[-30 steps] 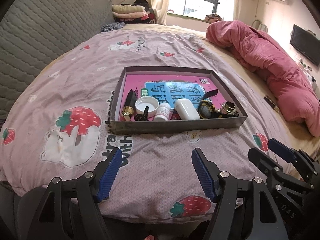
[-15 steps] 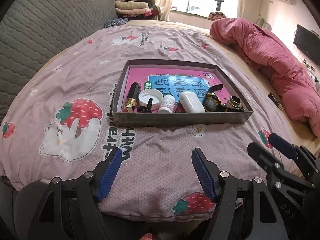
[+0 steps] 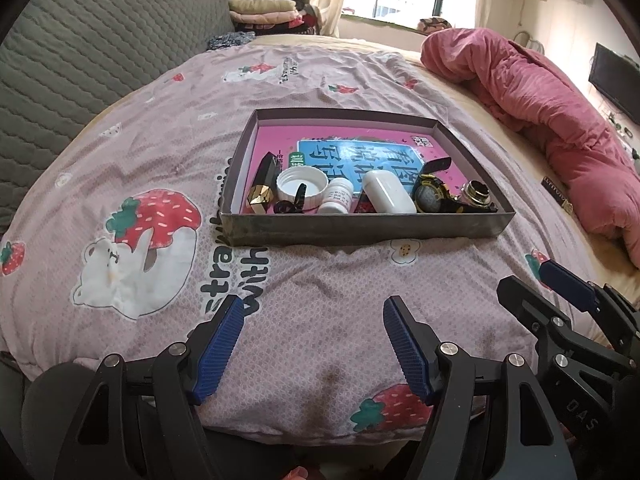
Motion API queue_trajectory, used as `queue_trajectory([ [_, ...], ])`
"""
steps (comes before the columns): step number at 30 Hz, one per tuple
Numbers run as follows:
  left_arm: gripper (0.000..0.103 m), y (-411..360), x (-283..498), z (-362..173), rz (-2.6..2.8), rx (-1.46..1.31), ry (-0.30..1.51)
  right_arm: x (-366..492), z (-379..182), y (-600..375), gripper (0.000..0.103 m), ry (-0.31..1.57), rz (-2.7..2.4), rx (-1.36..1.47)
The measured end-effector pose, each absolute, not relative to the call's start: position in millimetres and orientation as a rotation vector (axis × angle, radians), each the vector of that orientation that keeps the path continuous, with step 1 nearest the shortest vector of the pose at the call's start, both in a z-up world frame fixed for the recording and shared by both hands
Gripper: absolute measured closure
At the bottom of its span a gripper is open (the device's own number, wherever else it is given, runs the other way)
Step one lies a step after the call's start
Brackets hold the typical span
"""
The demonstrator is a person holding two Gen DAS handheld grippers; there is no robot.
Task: Organize rigid objects
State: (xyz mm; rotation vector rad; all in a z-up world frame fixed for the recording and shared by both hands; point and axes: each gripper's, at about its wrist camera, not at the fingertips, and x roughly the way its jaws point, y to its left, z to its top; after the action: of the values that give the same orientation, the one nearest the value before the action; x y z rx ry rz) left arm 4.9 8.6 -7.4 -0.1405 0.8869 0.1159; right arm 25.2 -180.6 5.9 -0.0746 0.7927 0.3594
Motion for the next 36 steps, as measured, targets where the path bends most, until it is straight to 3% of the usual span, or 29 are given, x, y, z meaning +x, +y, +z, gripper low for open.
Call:
queue_trajectory([
  [36, 0.029, 10.9, 10.3, -15.3, 0.140, -0.131, 0.911, 28.2, 1.0, -182.2, 0.046, 0.807, 0.355, -0.070],
])
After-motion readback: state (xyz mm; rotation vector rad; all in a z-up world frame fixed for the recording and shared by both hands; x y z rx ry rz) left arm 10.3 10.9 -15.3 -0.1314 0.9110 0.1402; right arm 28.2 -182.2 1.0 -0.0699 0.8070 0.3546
